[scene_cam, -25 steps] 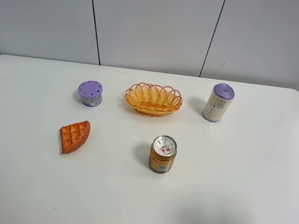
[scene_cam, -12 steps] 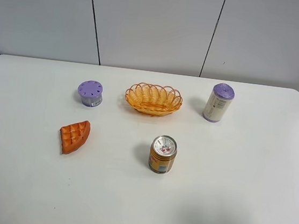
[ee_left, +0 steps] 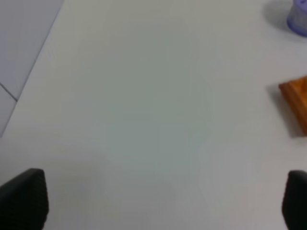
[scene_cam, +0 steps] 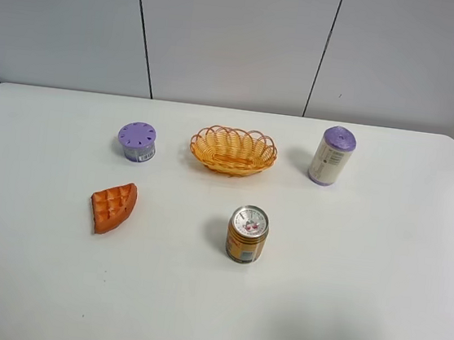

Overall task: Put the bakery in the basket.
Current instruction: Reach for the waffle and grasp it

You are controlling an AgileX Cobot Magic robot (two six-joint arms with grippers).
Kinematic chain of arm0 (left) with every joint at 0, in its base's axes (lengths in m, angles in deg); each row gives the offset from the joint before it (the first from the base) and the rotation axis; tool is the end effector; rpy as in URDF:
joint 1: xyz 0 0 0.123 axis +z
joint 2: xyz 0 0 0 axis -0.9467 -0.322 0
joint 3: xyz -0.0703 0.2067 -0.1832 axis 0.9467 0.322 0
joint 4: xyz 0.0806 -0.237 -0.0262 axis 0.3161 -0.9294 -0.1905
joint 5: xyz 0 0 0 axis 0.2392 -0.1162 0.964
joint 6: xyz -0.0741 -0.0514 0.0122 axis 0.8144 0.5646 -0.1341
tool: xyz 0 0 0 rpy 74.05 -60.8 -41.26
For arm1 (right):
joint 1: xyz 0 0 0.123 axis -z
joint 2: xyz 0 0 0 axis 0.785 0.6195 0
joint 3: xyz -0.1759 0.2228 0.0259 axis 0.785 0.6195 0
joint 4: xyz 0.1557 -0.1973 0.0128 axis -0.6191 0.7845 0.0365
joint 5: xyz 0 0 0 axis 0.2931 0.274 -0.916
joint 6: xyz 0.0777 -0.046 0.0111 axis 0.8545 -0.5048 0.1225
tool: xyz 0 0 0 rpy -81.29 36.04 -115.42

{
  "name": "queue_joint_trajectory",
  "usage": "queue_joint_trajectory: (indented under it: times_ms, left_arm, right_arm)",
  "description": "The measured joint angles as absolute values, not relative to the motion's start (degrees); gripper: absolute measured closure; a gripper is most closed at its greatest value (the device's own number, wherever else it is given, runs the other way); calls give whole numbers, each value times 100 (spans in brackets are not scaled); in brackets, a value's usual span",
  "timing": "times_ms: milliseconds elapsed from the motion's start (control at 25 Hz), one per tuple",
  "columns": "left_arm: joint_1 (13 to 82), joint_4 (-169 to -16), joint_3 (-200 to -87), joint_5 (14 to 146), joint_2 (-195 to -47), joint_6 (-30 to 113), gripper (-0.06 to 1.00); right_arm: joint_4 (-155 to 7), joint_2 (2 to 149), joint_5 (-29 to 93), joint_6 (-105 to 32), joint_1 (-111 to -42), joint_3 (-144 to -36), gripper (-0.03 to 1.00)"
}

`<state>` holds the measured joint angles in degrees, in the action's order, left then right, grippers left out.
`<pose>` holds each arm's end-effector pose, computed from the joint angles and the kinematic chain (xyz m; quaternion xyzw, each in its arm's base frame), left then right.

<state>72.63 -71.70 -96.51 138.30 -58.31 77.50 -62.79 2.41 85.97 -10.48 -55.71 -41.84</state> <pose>0.0162 0.0108 0.2950 -0.0288 0.8850 0.0608 0.4608 -0.0142 -0.0062 0.2910 -0.0027 0.8459 0.0019 0.5333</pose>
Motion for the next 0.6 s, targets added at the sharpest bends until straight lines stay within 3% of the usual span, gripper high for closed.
queue_joint_trajectory:
  times_ms: [600]
  left_arm:
    - [7263,-7591,-11380,13818,-9451,7318,-5]
  right_arm:
    - [-6279,241,8597,-1048,-5571,-4184,5]
